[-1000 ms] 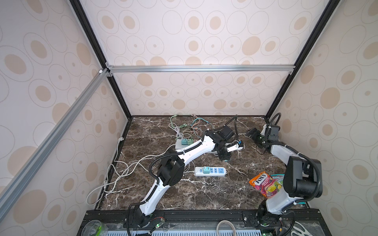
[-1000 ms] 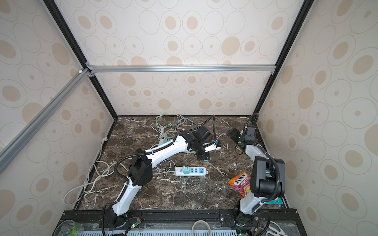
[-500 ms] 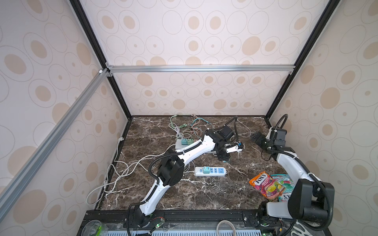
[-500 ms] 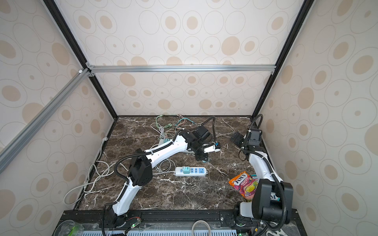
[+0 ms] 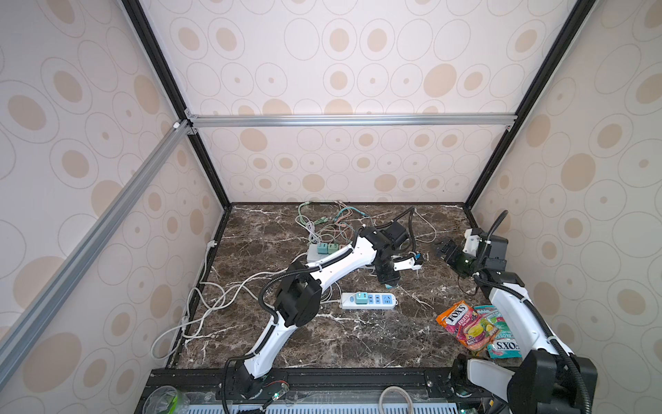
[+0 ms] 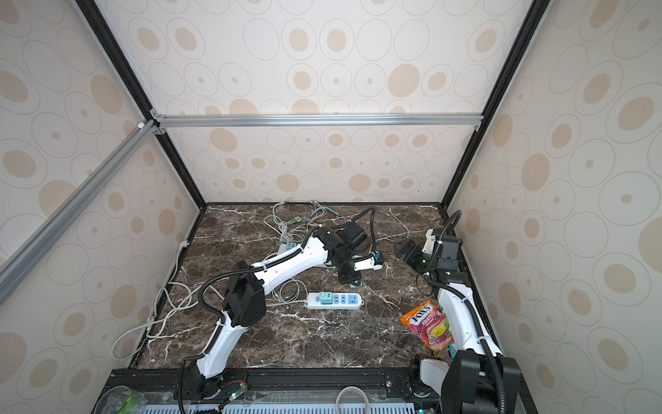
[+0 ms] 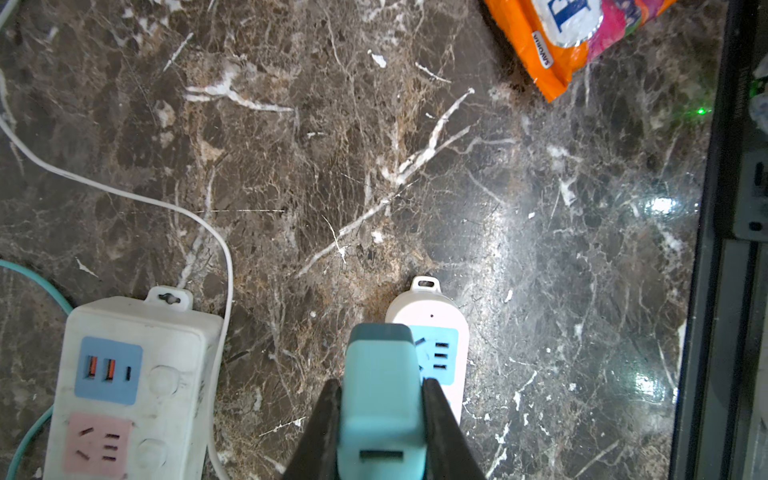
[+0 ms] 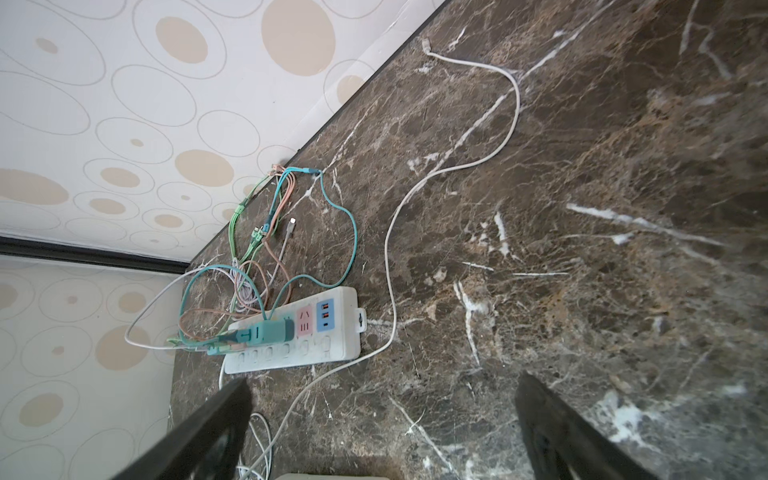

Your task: Insert the plug

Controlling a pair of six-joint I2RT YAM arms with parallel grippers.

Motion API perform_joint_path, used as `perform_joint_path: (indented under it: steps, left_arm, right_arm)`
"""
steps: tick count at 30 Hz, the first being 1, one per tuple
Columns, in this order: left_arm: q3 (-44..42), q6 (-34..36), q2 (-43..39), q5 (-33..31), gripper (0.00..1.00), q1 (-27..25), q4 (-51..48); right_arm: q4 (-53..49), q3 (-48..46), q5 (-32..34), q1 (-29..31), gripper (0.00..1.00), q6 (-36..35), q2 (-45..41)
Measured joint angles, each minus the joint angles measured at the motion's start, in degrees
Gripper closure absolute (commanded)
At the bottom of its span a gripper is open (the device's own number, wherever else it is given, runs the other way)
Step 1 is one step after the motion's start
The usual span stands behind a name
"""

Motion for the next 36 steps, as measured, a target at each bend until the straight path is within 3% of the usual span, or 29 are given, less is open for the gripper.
perform_joint_path:
  steps: [6,17,36]
  left_arm:
    - [-5.53,-0.39,-3.96,-0.87,1.00,-0.59,-0.07]
    - [-10.27,-2.01,-5.07,-3.98,1.00,-3.56,-0.15]
    - [-6.67,-2.69,-2.56,-6.62,1.00,-6.45,-0.68]
  right_arm:
    - [0.57,-4.61,-1.46,0.00,0.00,1.73,-1.55]
    - [1.40,-4.70,-2.84,0.00,0.00,2.12,-1.03]
    - [3.72,-4.70,-4.42,0.00,0.00,4.24,1.40]
